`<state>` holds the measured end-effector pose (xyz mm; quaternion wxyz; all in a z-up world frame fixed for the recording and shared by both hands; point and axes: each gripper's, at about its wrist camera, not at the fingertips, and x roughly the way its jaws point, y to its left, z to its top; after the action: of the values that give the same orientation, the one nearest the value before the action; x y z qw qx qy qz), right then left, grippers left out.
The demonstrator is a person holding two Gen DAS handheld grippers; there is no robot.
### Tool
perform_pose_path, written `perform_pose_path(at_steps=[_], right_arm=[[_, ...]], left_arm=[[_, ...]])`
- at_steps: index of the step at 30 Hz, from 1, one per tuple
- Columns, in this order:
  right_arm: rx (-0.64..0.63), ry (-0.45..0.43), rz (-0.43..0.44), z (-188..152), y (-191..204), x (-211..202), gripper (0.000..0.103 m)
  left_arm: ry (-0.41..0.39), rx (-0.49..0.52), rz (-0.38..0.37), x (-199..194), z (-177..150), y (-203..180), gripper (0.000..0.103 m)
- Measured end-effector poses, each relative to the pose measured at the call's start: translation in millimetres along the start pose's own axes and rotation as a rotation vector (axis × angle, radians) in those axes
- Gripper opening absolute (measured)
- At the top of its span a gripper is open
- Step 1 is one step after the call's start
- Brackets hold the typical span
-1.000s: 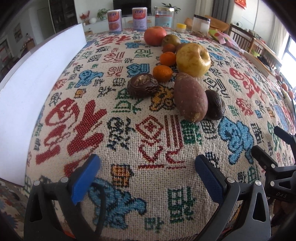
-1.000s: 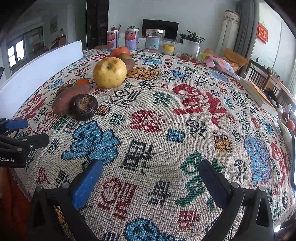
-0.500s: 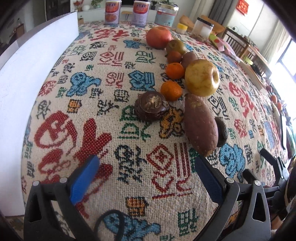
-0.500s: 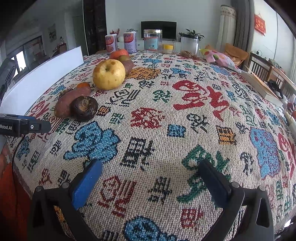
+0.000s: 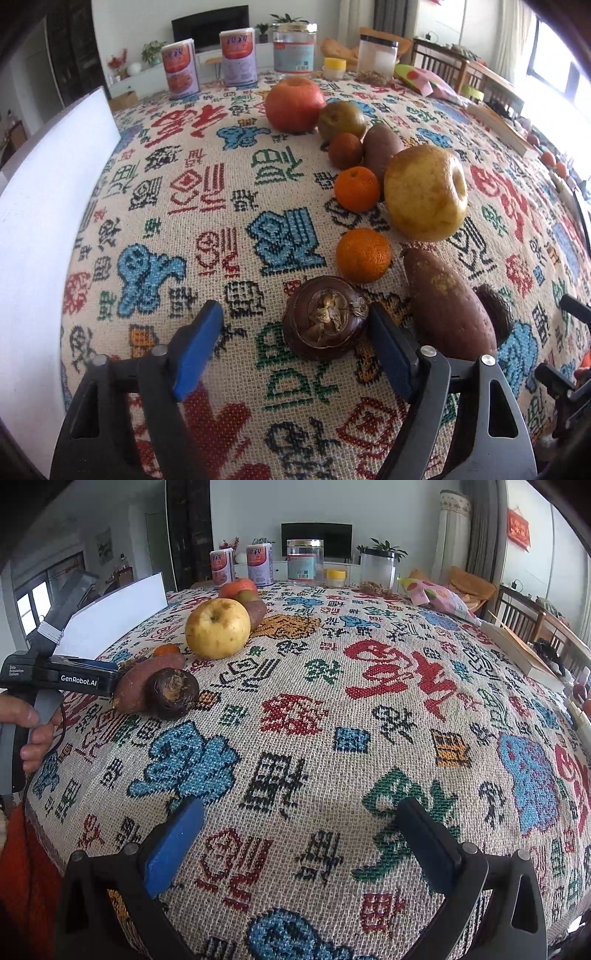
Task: Organize fruits
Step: 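Reach the left gripper to the dark brown mangosteen and close on it, then grasp the red sweet potato with the right gripper while the left gripper lifts the mangosteen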
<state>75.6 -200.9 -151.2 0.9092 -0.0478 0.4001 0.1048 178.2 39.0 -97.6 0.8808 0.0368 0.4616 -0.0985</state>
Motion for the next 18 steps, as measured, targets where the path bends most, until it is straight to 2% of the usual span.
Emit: perform_pose_path(at_steps=[1, 2, 5, 9, 11, 14, 16, 18], right_arm=[[0.000, 0.000, 0.000, 0, 0, 0, 0.103], [0.001, -0.001, 0.000, 0, 0, 0, 0.103], [0.002, -0.004, 0.000, 0, 1, 0, 0.103], [-0.001, 0.024, 0.006, 1, 1, -3, 0.103], [-0.019, 0.048, 0.073, 5, 5, -6, 0.103], [-0.104, 0.024, 0.190, 20, 26, -7, 0.102], [-0.157, 0.027, 0.219, 36, 42, 5, 0.097], [-0.164, 0.041, 0.256, 53, 50, 25, 0.076]], left_arm=[[-0.003, -0.011, -0.006, -3, 0, 2, 0.048], [-0.002, -0.029, -0.003, -5, -1, 6, 0.045], [0.005, -0.119, -0.045, -14, -10, 18, 0.045], [0.024, -0.163, -0.019, -31, -28, 32, 0.045], [0.033, -0.172, -0.024, -38, -37, 38, 0.045], [0.049, -0.182, -0.043, -42, -45, 40, 0.046], [0.038, -0.176, -0.035, -42, -49, 36, 0.046], [0.026, -0.181, -0.026, -43, -50, 33, 0.047]])
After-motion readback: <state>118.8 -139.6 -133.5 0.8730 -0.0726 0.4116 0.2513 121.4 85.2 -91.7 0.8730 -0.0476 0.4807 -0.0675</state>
